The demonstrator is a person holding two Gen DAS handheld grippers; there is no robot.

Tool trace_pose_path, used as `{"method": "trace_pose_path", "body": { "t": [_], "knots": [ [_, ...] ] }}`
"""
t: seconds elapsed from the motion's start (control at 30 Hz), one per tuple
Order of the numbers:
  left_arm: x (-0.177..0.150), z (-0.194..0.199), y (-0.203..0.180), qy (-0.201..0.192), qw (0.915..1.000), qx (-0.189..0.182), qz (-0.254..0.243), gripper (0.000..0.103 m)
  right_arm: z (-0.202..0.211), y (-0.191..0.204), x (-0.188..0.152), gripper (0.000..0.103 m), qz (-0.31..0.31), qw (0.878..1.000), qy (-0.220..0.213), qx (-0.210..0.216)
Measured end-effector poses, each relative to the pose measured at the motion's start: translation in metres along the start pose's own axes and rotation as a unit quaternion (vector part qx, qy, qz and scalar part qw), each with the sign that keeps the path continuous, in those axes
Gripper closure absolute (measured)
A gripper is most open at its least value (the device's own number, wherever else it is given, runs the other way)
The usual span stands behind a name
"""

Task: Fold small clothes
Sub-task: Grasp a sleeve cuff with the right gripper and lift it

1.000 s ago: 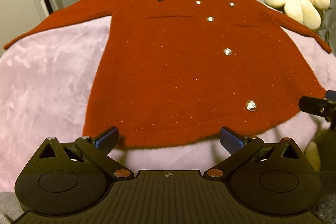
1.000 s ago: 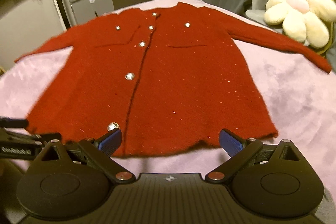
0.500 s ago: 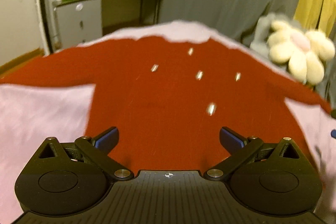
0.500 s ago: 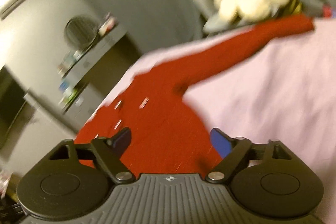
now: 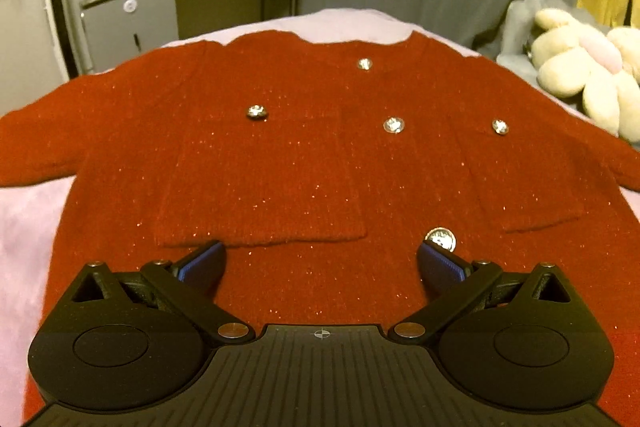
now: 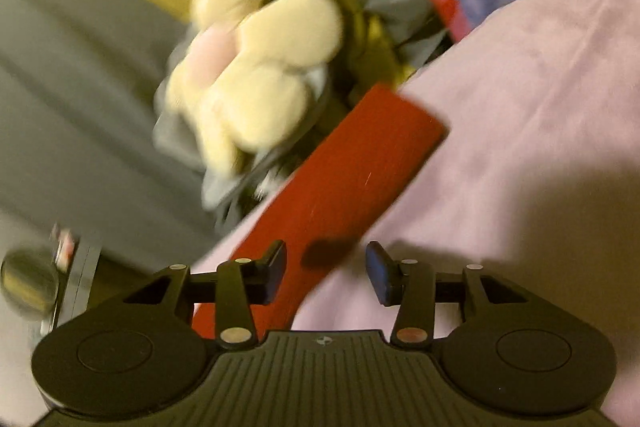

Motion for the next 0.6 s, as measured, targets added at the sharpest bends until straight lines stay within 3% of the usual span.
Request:
{"method": "trace_pose_path", "body": {
  "t": [0.1, 0.2, 0.23, 0.33, 0.4, 0.47, 0.53, 0.6],
  "knots": [
    [-0.008, 0.005, 0.005, -0.027, 0.9995, -0.014, 0.003, 0.0, -0.021, -0.011, 0.003, 0.062, -0.033, 0.999, -0.002, -0.022],
    [-0.011, 0.006, 0.003, -0.04, 0.999, -0.017, -0.007, 0.0, -0.034, -0.015, 0.0, 0.086, -0.034, 0.999, -0.009, -0.029],
    [-0.01, 0.007, 0.004, -0.041, 0.999, -0.018, -0.003, 0.0, -0.034, -0.011, 0.002, 0.093, -0.017, 0.999, -0.012, -0.033],
    [-0.005, 0.01, 0.008, -0.042, 0.9984, -0.031, 0.023, 0.0, -0.016, 0.029, 0.0, 0.094, 0.104, 0.991, -0.061, -0.056],
    [-0.001, 0.013, 0.013, -0.039, 0.9969, -0.045, 0.051, 0.0, 0.006, 0.072, -0.013, 0.094, 0.221, 0.969, -0.101, -0.048],
    [0.004, 0.013, 0.018, -0.032, 0.9949, -0.059, 0.075, 0.0, 0.026, 0.119, -0.04, 0.094, 0.329, 0.936, -0.126, -0.012],
    [0.008, 0.013, 0.023, -0.024, 0.9931, -0.072, 0.09, 0.0, 0.049, 0.166, -0.082, 0.094, 0.421, 0.896, -0.134, 0.049],
    [0.014, 0.013, 0.024, -0.018, 0.9914, -0.085, 0.098, 0.0, 0.069, 0.207, -0.138, 0.094, 0.508, 0.845, -0.127, 0.111]
  ]
}}
Point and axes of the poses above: each gripper's, at about its wrist camera, not at the fingertips, and z roughly against the way its jaws point, y to its left, x to its top, the point moved 2 cm from there along -z, roughly the way its jaws point, and after that the axes turned 2 degrees about -y, right-handed, at the moved point
